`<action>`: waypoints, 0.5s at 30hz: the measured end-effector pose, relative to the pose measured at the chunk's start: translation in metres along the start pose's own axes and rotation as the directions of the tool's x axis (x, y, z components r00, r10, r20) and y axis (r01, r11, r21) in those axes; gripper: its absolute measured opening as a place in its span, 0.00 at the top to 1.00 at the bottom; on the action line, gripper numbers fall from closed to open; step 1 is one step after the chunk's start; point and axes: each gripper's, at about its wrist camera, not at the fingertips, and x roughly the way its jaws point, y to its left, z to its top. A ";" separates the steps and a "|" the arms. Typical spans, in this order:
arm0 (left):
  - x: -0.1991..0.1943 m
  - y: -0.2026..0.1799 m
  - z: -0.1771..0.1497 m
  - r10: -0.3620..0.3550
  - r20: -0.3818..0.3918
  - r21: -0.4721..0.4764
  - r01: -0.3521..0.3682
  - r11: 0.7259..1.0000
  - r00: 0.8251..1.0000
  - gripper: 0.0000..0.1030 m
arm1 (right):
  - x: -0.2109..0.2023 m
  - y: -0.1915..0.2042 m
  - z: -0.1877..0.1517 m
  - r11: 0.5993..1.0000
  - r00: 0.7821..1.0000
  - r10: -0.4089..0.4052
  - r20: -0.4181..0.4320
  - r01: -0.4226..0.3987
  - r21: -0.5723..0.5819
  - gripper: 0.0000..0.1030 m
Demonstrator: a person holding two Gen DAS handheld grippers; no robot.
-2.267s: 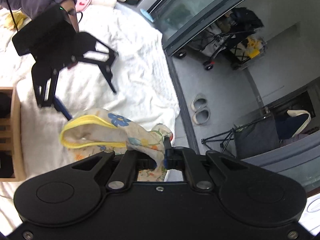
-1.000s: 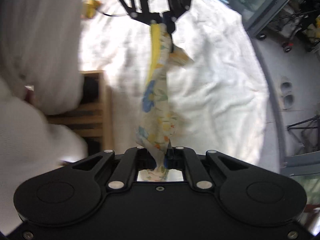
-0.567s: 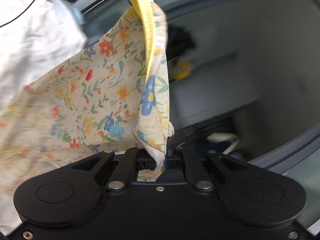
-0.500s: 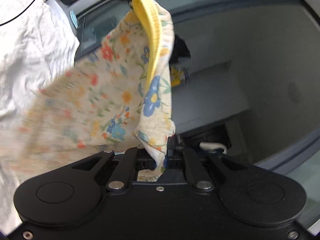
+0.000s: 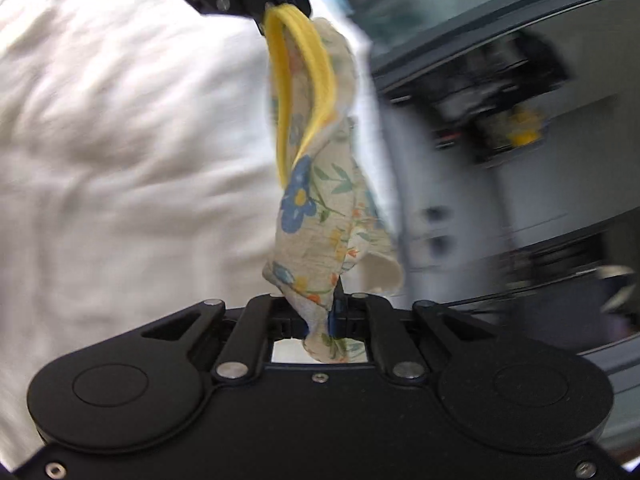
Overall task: Fold clothes
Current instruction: 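Lower the garment onto the blanket with both grippers, laying it flat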
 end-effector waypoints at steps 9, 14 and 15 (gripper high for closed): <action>-0.022 -0.072 -0.110 -0.289 -0.232 0.141 0.326 0.935 0.929 0.97 | 0.014 0.130 -0.023 0.956 0.954 0.292 -0.070 -0.293 -0.011 0.88; -0.008 -0.063 -0.100 -0.257 -0.270 0.159 0.306 0.939 0.928 0.93 | -0.002 0.141 -0.031 0.959 0.954 0.282 -0.101 -0.284 0.003 0.70; -0.012 -0.064 -0.104 -0.249 -0.260 0.169 0.298 0.939 0.933 0.87 | -0.008 0.139 -0.032 0.952 0.946 0.306 -0.108 -0.303 0.038 0.64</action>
